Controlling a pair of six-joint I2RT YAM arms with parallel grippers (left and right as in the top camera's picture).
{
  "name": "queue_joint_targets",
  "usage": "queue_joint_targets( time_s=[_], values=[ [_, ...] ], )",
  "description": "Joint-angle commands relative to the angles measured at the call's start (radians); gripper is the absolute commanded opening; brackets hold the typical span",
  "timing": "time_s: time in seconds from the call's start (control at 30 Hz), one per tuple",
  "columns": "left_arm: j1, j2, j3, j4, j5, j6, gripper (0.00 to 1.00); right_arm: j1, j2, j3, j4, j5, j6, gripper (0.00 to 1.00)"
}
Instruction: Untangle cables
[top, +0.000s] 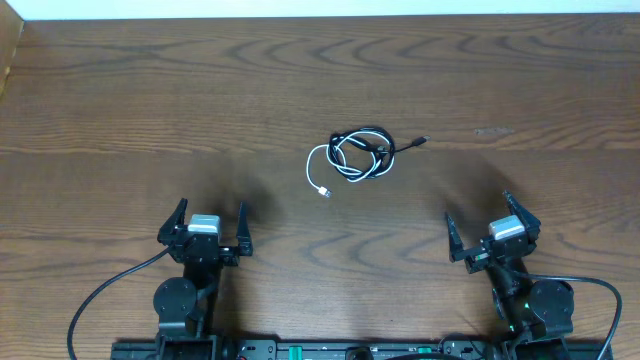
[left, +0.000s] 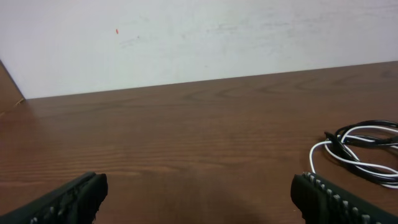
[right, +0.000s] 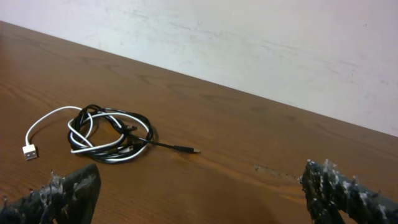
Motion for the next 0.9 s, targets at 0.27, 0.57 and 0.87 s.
queue_joint_targets(
  time_s=[0.27,0.57,0.87],
  values=[
    [0.006,-0.004,-0.015,-0.038,0.005,0.003,0.99,-0.009,0.0,-0.003,-0.001,-0.006,0.003,0.99],
    [0.006,-0.004,-0.015,-0.037,-0.002,0.003,0.99,-0.009,0.0,-0.003,0.0,-0.018,0.004,0.99],
    [0.006,-0.004,-0.007,-0.034,0.008,-0.001,0.99,-0.009,0.0,-0.003,0.012,-0.031,0.177,0.99]
  ],
)
